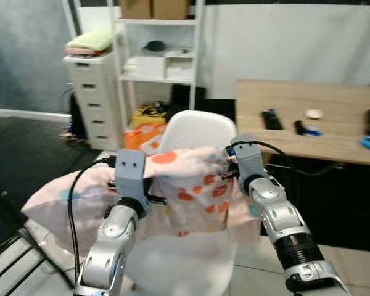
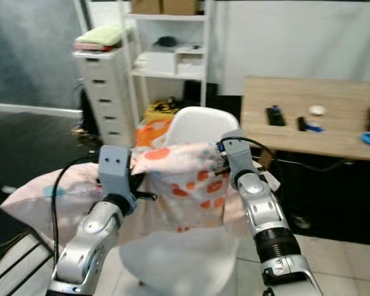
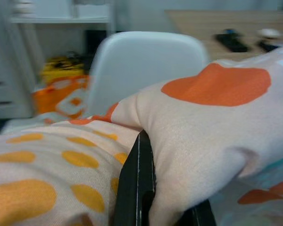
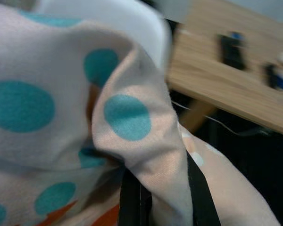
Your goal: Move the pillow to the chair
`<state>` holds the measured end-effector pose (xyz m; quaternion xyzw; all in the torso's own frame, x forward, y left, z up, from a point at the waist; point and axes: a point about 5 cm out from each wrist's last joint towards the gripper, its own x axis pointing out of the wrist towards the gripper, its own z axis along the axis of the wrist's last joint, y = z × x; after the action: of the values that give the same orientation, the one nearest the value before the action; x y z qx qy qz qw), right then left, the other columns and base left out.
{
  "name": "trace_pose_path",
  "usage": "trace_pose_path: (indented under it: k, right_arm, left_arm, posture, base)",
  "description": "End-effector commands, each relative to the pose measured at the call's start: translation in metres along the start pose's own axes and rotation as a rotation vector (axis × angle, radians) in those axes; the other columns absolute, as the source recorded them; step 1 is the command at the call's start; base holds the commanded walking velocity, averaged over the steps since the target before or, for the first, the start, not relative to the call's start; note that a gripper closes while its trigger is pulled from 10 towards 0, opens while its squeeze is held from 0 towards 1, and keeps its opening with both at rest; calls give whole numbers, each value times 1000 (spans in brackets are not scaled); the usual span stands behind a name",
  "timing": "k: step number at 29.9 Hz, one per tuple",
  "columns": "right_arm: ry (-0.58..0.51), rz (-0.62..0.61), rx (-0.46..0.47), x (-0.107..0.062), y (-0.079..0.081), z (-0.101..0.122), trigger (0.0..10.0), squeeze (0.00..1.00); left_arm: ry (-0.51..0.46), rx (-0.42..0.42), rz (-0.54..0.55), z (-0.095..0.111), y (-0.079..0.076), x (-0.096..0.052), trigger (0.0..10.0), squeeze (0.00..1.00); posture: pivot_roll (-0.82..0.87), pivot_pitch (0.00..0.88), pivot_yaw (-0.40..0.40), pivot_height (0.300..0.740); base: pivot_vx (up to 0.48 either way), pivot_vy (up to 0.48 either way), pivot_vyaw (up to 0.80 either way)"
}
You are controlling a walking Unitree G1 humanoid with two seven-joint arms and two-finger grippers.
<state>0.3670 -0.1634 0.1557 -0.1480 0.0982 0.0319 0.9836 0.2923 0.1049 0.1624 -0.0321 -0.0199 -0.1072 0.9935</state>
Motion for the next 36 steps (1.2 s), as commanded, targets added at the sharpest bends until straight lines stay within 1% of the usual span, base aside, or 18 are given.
trace_pose_path:
  k: [1,4,7,8,10,17,28,30,34,35,36]
  right_arm:
    - [32,-37,14,2,-7,-4,10000,0]
    - [39,-61,18,3,-13,-5,10000,0]
    - [41,-68,18,3,-15,-5,10000,0]
    - [50,-89,14,3,-20,-7,10000,0]
    - [55,-99,12,3,-22,-8,10000,0]
    - [64,-115,9,3,-25,-9,10000,0]
    - [107,-143,0,3,-28,-19,10000,0]
    - [109,-133,-10,4,-27,-20,10000,0]
    - [92,-67,-27,4,-16,-22,10000,0]
    - [92,-67,-27,4,-16,-22,10000,0]
    - [60,-6,-33,4,-6,-17,10000,0]
  left_arm:
    - [-113,-4,-38,20,-5,4,10000,0]
    - [-114,-4,-47,22,-7,8,10000,0]
    - [-114,-1,-47,22,-7,10,10000,0]
    - [-119,5,-50,24,-8,12,10000,0]
    - [-122,8,-52,25,-8,13,10000,0]
    - [-124,3,-44,25,-8,14,10000,0]
    - [-88,27,-23,19,-7,16,10000,0]
    - [-84,26,-16,18,-7,16,10000,0]
    - [-69,27,14,15,-4,16,10000,0]
    - [-69,27,14,15,-4,16,10000,0]
    - [-65,26,34,15,-2,16,10000,0]
  posture:
    - [-220,0,11,740]
    - [-225,0,16,740]
    - [-225,0,16,740]
    - [-226,0,17,740]
    - [-226,0,17,740]
    - [-225,0,19,740]
    - [-220,4,21,740]
    - [-222,3,22,740]
    - [-220,6,24,740]
    - [-220,6,24,740]
    - [-222,7,27,740]
  base:
    - [0,0,-706]
    - [0,0,-706]
    - [0,0,-706]
    - [0,0,-706]
    - [0,0,-706]
    - [0,0,-704]
    - [0,0,-706]
    - [0,0,-700]
    - [0,0,0]
    - [0,0,0]
    - [0,0,0]
